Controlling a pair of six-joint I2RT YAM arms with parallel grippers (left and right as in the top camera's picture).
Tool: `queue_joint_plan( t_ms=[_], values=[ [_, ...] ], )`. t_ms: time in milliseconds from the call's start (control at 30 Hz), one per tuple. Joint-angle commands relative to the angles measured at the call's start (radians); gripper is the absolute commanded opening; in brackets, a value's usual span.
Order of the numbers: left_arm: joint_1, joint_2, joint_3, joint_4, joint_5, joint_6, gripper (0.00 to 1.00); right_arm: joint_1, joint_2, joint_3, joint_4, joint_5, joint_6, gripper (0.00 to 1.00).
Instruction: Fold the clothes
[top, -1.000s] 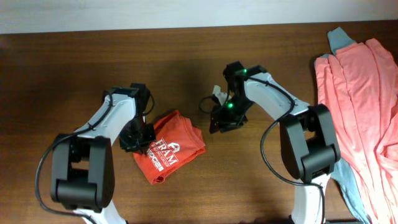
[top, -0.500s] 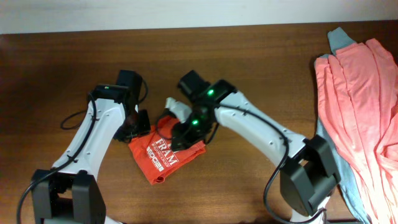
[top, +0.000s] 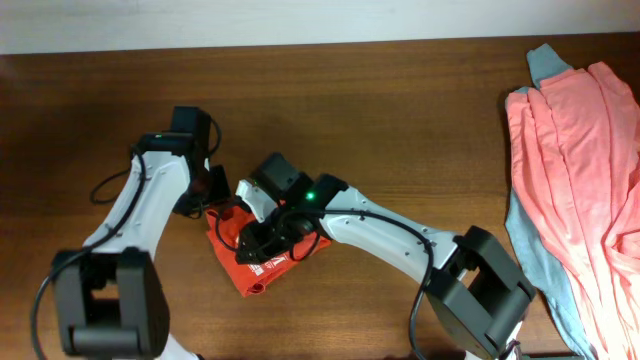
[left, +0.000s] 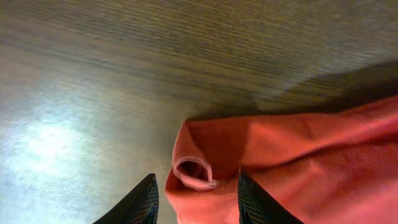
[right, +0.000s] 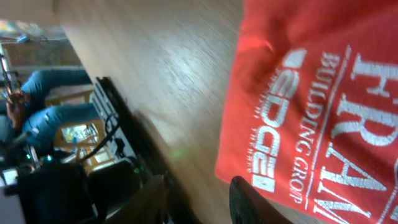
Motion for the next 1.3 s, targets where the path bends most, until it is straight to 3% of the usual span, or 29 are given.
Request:
queue_joint_plan(
  t_ms=[0,167,433,733,900,1033,1267],
  values=[
    [0.003,0.070,-0.002,0.016,-0.004,0.035,0.41,0.007,-0.004,-0.077,0.056,-0.006,0.058,0.39],
    [0.002,0.142,-0.002,0.015,0.096,0.060,0.41,0.007,0.023,-0.190,0.184,-0.006,0.097,0.43],
    [-0.003,0.195,-0.015,-0.056,0.169,0.092,0.41,-0.002,0.139,-0.211,0.177,0.010,0.101,0.43],
    [-0.016,0.195,-0.131,-0.095,0.180,0.126,0.35,-0.172,0.139,-0.210,0.076,0.074,-0.016,0.43],
    [-0.016,0.194,-0.173,-0.095,0.287,0.149,0.29,-0.270,0.139,-0.190,-0.029,0.075,-0.145,0.43],
    [-0.016,0.192,-0.167,-0.069,0.384,0.171,0.29,-0.285,0.139,-0.159,-0.121,0.097,-0.205,0.44],
    [-0.015,0.179,-0.114,-0.064,0.431,0.214,0.30,-0.296,0.100,-0.099,-0.279,0.225,-0.225,0.43]
  ],
)
